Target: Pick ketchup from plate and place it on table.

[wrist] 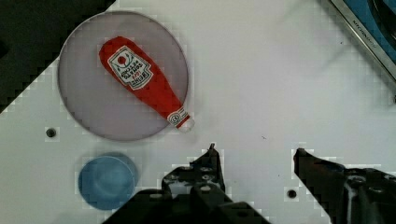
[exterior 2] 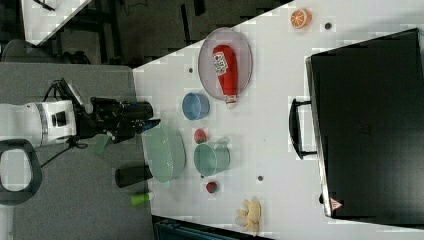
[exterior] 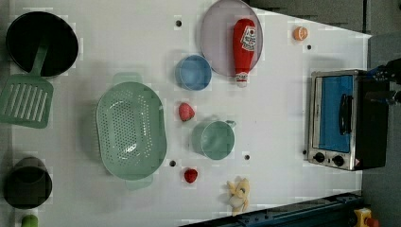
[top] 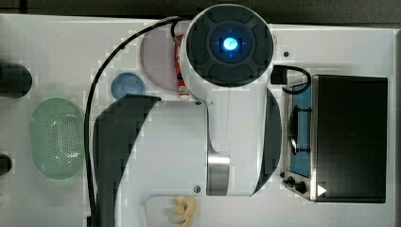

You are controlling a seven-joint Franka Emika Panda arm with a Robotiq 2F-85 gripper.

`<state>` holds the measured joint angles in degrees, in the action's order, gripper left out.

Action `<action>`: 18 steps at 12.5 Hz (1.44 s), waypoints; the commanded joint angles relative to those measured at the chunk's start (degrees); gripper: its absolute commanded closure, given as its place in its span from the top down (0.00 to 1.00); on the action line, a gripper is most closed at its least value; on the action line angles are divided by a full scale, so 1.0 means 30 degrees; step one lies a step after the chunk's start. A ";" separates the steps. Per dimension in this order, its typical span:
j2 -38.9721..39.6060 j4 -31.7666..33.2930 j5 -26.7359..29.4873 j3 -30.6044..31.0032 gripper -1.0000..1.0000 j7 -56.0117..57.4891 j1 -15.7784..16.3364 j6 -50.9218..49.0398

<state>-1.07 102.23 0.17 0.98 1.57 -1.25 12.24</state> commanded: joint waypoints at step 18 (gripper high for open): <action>0.8869 0.1226 0.0300 0.1821 1.00 1.0573 -0.0438 1.2381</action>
<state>27.29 107.71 1.25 6.65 24.47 -3.19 48.40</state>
